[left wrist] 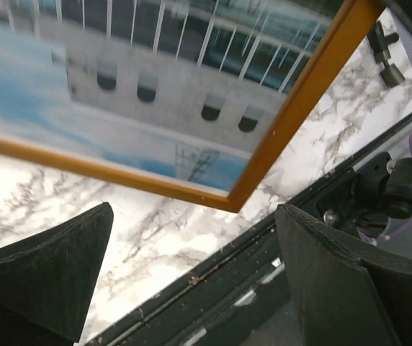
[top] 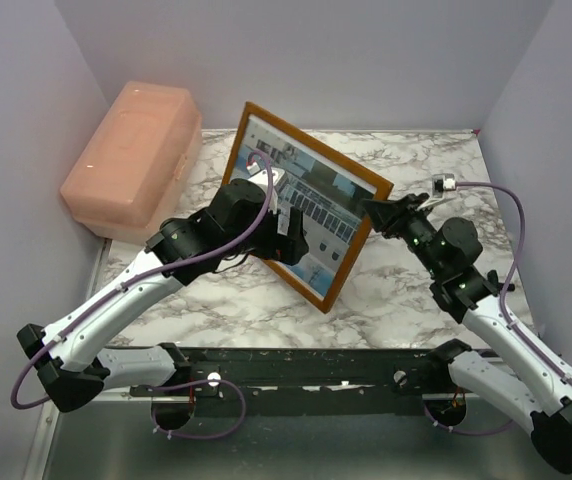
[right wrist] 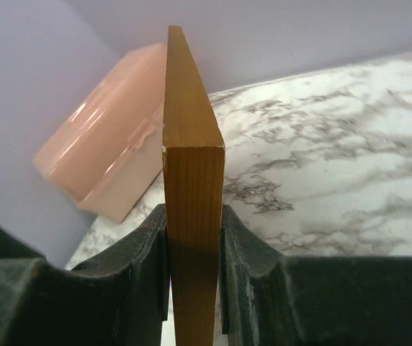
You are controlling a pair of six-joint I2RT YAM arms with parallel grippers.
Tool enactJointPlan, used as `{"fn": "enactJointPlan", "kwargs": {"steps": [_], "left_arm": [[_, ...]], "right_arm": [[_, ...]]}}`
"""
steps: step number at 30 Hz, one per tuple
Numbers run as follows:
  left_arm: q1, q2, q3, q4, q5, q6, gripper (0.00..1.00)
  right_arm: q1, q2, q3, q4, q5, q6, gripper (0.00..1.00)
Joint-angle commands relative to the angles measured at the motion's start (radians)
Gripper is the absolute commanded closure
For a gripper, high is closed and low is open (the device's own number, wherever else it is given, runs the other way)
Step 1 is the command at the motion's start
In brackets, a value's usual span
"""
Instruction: Put the photo into the frame
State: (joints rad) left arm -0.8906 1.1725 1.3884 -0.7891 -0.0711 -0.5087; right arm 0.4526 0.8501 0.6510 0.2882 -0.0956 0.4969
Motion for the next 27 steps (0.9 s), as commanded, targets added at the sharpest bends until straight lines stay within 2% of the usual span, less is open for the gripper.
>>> {"fn": "enactJointPlan", "kwargs": {"steps": [1, 7, 13, 20, 25, 27], "left_arm": [[0.081, -0.03, -0.112, 0.062, 0.214, -0.143, 0.02], [0.201, 0.017, -0.245, 0.081, 0.384, -0.239, 0.02], [0.276, 0.081, -0.301, 0.058, 0.415, -0.244, 0.02], [0.344, 0.137, -0.403, 0.124, 0.441, -0.258, 0.02], [0.381, 0.17, -0.45, 0.169, 0.454, -0.271, 0.01], [0.394, 0.184, -0.462, 0.184, 0.454, -0.272, 0.01]], "right_arm": [[-0.02, -0.059, -0.108, 0.007, 0.389, 0.164, 1.0], [-0.034, -0.105, -0.265, -0.051, 0.49, 0.393, 1.0], [-0.036, -0.164, -0.42, -0.105, 0.513, 0.619, 1.0], [-0.035, -0.215, -0.519, -0.149, 0.528, 0.723, 1.0], [-0.035, -0.186, -0.526, -0.221, 0.533, 0.823, 0.86], [-0.035, -0.167, -0.539, -0.227, 0.525, 0.868, 0.84]]}}
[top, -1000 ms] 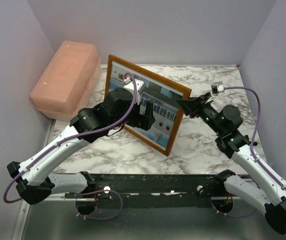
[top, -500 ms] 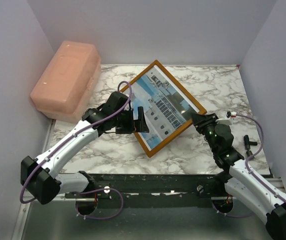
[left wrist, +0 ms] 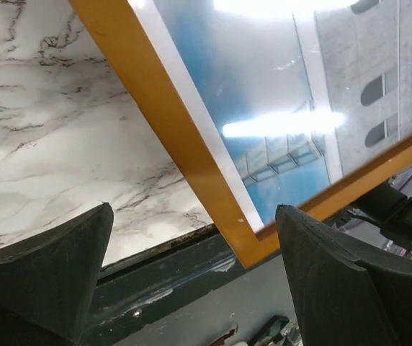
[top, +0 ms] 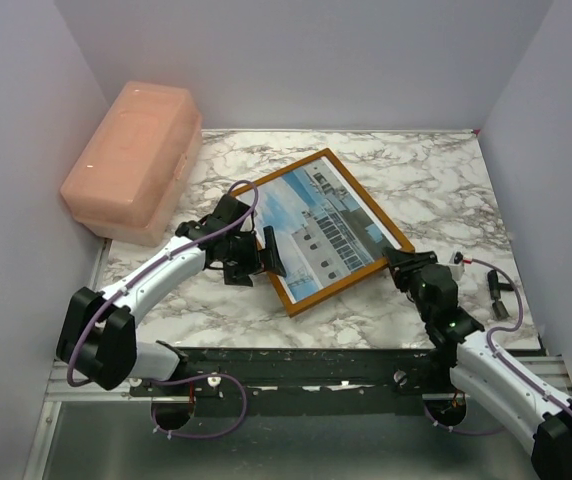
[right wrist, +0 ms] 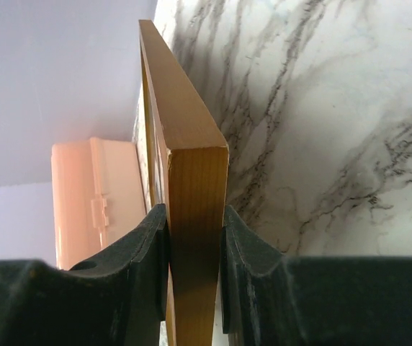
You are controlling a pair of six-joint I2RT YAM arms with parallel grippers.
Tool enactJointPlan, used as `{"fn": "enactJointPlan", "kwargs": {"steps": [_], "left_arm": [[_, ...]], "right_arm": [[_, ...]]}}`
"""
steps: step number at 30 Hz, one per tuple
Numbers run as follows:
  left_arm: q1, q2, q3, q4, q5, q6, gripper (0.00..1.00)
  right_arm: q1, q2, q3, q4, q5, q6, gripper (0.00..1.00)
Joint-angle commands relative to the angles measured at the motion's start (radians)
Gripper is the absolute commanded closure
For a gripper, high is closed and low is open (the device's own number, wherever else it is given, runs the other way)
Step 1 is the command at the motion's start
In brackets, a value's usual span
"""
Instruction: Put the photo into the frame
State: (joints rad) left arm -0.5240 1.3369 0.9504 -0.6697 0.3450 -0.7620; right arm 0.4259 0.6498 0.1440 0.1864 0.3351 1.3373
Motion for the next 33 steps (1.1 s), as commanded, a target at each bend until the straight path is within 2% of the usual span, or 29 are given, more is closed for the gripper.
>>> {"fn": "enactJointPlan", "kwargs": {"steps": [1, 4, 10, 15, 18, 21, 25, 31, 33], "left_arm": [[0.033, 0.026, -0.028, 0.069, 0.037, -0.02, 0.02], [0.048, 0.05, -0.032, 0.081, 0.037, -0.023, 0.02], [0.058, 0.084, -0.021, 0.087, 0.028, -0.013, 0.01], [0.064, 0.106, -0.013, 0.082, 0.018, 0.002, 0.01], [0.064, 0.114, -0.005, 0.061, -0.002, 0.015, 0.02], [0.064, 0.122, -0.002, 0.05, -0.019, 0.023, 0.02], [0.064, 0.134, -0.002, 0.04, -0.033, 0.026, 0.01], [0.065, 0.148, 0.002, 0.035, -0.052, 0.028, 0.02], [0.067, 0.164, 0.016, 0.029, -0.047, 0.027, 0.02]], "right_arm": [[-0.009, 0.042, -0.039, -0.122, 0.088, 0.049, 0.84], [-0.009, 0.063, -0.055, -0.11, 0.078, 0.075, 0.77], [-0.009, 0.068, -0.056, -0.148, 0.096, 0.082, 0.48], [-0.009, 0.05, -0.079, -0.162, 0.094, 0.099, 0.43], [-0.009, 0.032, -0.086, -0.174, 0.086, 0.098, 0.33], [-0.009, 0.018, -0.075, -0.185, 0.072, 0.061, 0.13], [-0.009, 0.052, 0.005, -0.244, 0.015, -0.073, 0.01], [-0.009, 0.294, 0.24, -0.351, -0.206, -0.374, 0.0], [-0.009, 0.394, 0.343, -0.437, -0.286, -0.45, 0.0]]}}
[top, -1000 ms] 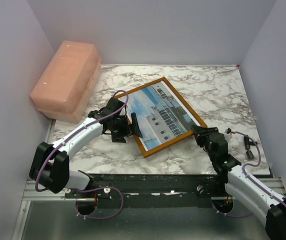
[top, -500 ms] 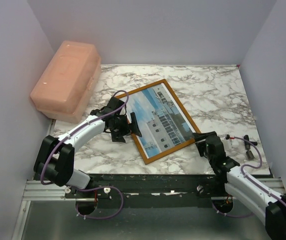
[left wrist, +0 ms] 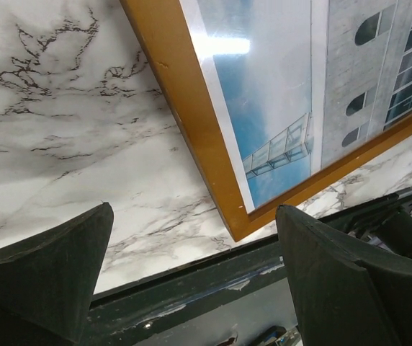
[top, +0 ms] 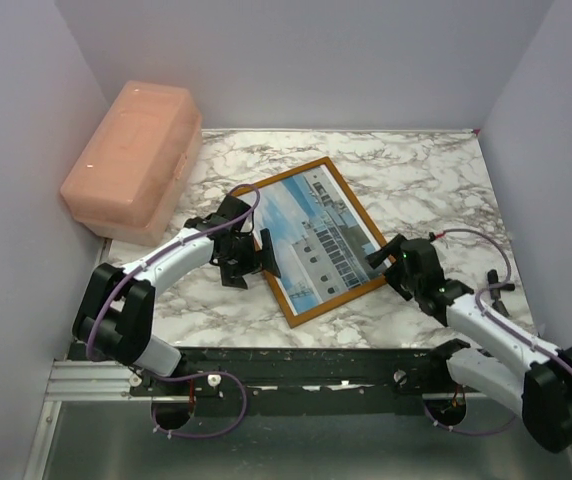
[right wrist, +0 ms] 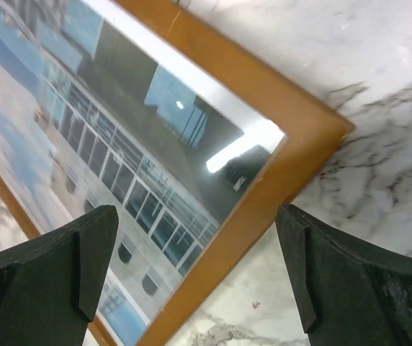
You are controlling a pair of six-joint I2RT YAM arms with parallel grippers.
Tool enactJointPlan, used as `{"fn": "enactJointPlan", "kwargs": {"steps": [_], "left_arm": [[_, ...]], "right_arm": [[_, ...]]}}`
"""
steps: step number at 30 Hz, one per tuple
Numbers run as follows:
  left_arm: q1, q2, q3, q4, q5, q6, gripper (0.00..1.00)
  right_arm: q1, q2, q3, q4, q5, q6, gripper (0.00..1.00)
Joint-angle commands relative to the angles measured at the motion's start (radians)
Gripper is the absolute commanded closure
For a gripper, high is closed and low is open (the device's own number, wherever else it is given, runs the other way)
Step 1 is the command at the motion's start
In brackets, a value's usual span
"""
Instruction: Put the photo into the frame
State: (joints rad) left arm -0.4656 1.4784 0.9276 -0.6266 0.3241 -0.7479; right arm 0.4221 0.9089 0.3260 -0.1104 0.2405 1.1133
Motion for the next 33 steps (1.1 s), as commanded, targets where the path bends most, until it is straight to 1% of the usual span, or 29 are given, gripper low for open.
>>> {"fn": "enactJointPlan", "kwargs": {"steps": [1, 2, 5, 7, 9, 12, 14, 18, 20, 27, 33], "left_arm": [[0.009, 0.032, 0.047, -0.015, -0.025, 0.014, 0.01], [0.01, 0.039, 0.056, -0.016, -0.024, 0.013, 0.02], [0.014, 0.064, 0.083, -0.016, -0.019, 0.01, 0.02], [0.019, 0.077, 0.1, -0.014, -0.015, 0.009, 0.01], [0.027, 0.091, 0.116, -0.014, -0.015, 0.009, 0.02], [0.047, 0.113, 0.137, -0.016, -0.014, 0.013, 0.02], [0.061, 0.126, 0.145, -0.012, -0.014, 0.015, 0.02], [0.089, 0.155, 0.161, -0.003, -0.007, 0.015, 0.03], [0.095, 0.164, 0.167, 0.008, -0.014, 0.012, 0.04], [0.104, 0.252, 0.223, 0.031, 0.005, 0.006, 0.06], [0.104, 0.314, 0.263, 0.086, 0.042, -0.013, 0.08]], "right_arm": [[-0.005, 0.189, 0.224, -0.215, -0.202, -0.24, 0.0], [-0.006, 0.236, 0.276, -0.271, -0.199, -0.252, 0.0], [-0.005, 0.379, 0.443, -0.393, -0.188, -0.379, 0.0], [-0.005, 0.459, 0.538, -0.432, -0.191, -0.502, 0.0], [-0.006, 0.514, 0.616, -0.465, -0.151, -0.573, 0.0], [-0.03, 0.558, 0.692, -0.484, -0.106, -0.621, 0.0], [-0.086, 0.594, 0.723, -0.485, -0.136, -0.623, 0.0], [-0.224, 0.674, 0.752, -0.454, -0.299, -0.641, 0.0], [-0.256, 0.71, 0.761, -0.427, -0.339, -0.65, 0.0], [-0.261, 0.827, 0.76, -0.39, -0.401, -0.68, 0.0], [-0.261, 0.8, 0.659, -0.363, -0.561, -0.696, 0.0]]}}
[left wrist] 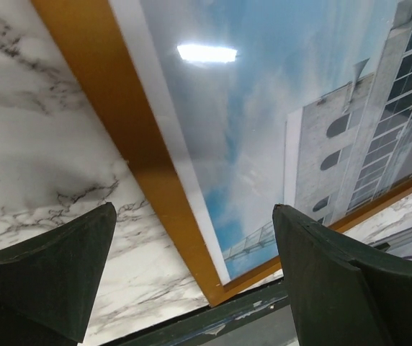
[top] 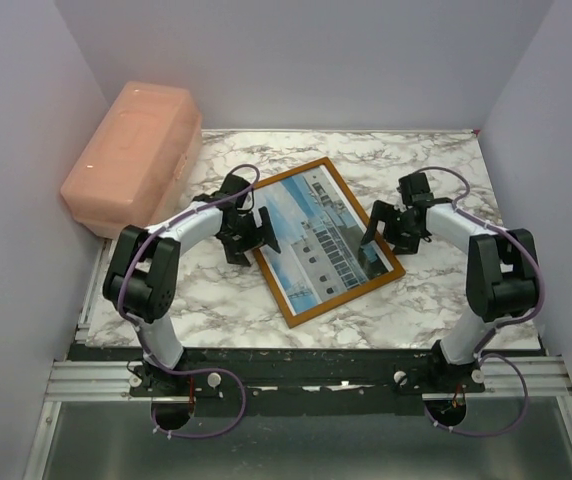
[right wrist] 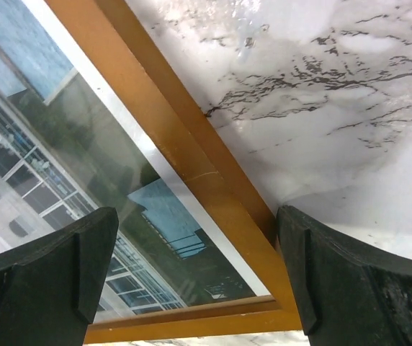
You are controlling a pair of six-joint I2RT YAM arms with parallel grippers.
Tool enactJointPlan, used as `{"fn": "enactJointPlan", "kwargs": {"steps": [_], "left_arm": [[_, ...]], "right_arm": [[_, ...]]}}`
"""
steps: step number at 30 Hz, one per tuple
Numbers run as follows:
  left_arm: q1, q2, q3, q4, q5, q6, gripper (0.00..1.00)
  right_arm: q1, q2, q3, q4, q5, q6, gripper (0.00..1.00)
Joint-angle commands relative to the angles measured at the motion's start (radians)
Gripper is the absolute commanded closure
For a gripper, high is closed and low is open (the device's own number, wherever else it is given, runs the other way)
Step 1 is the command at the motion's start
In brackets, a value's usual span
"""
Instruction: Put the photo into the frame
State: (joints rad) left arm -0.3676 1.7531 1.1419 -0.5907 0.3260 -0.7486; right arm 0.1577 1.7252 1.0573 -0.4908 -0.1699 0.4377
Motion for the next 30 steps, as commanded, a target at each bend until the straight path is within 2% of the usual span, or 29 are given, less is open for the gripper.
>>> {"fn": "enactJointPlan", "kwargs": {"steps": [1, 6, 14, 20, 24, 30], "left_arm": [[0.006, 0.054, 0.062, 0.053, 0.047, -0.014, 0.08], [-0.009, 0.118, 0.147, 0.057, 0.076, -0.01, 0.1], [-0.084, 0.269, 0.394, -0.021, 0.084, 0.009, 0.1], [-0.131, 0.384, 0.624, -0.109, 0.081, 0.025, 0.1], [-0.159, 0.453, 0.767, -0.172, 0.081, 0.044, 0.1], [-0.153, 0.468, 0.82, -0.266, -0.032, 0.1, 0.06]], "right_arm": [[0.003, -0.026, -0.089, 0.019, -0.179, -0.02, 0.0], [0.015, -0.094, -0.2, 0.019, -0.303, -0.015, 0.0], [0.148, -0.192, -0.322, -0.034, -0.344, -0.005, 0.0], [0.325, -0.206, -0.306, 0.005, -0.38, 0.098, 0.0], [0.432, -0.156, -0.285, 0.054, -0.392, 0.151, 0.0], [0.463, -0.122, -0.227, -0.013, -0.32, 0.162, 0.0]]}}
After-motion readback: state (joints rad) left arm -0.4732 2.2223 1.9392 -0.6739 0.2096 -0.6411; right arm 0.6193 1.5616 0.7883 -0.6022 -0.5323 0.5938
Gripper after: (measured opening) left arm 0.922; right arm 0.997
